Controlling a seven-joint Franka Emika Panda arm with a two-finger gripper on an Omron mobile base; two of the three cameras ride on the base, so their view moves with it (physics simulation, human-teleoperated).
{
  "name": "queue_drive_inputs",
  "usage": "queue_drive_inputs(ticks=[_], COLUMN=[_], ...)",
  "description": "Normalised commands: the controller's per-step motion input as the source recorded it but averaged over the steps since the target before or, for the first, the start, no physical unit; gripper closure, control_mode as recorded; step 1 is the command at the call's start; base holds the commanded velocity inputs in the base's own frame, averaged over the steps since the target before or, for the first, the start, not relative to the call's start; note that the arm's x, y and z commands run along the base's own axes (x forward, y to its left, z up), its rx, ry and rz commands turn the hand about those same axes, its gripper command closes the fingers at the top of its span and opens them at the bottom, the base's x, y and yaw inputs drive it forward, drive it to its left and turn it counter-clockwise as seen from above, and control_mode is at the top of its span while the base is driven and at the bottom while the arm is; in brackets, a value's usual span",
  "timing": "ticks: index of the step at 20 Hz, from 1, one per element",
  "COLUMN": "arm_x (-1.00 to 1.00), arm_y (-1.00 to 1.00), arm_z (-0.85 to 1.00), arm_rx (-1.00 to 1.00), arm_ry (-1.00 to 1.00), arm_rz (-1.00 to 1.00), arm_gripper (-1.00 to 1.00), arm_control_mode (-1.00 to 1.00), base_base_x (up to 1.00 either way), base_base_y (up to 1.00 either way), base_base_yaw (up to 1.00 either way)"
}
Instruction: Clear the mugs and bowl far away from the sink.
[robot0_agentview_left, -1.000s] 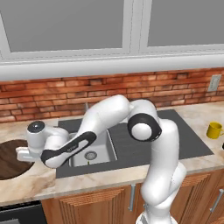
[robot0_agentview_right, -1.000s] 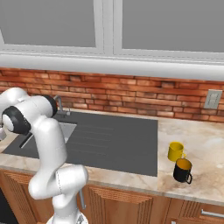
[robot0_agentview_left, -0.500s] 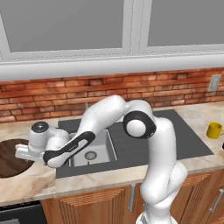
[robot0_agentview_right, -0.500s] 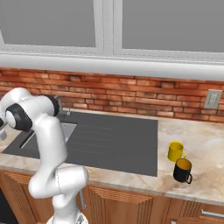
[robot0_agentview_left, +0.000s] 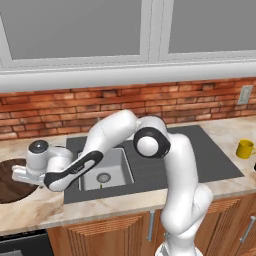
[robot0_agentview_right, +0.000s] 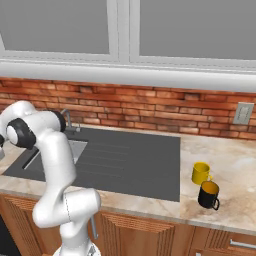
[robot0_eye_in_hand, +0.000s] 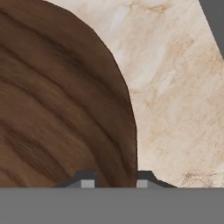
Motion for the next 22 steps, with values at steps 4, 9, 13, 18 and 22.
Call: queue_drive_inputs(ticks=[4,9,13,18,22], arm_x=[-0.01,-0.31,-0.54,-0.88,-1.00], arm_y=[-0.01,-0.28,-0.59,-0.95,-1.00], arm_z=[0.08,0.87,1.00,1.00,1.00], arm_rx=[0.00,0.07,0.08,0.07,0.07], arm_ry=[0.00,-0.10,-0.14,-0.18,-0.15], arm_rz=[0.00,-0.07,-0.10,-0.09,-0.10], arm_gripper=[1.00,1.00,1.00,1.00,1.00], arm_control_mode=[-1.00,-1.00,-1.00,-1.00,-1.00], base_base_x=[0.00,0.00,0.00,0.00,0.00], base_base_y=[0.00,0.00,0.00,0.00,0.00], base_base_yaw=[0.00,0.00,0.00,0.00,0.00])
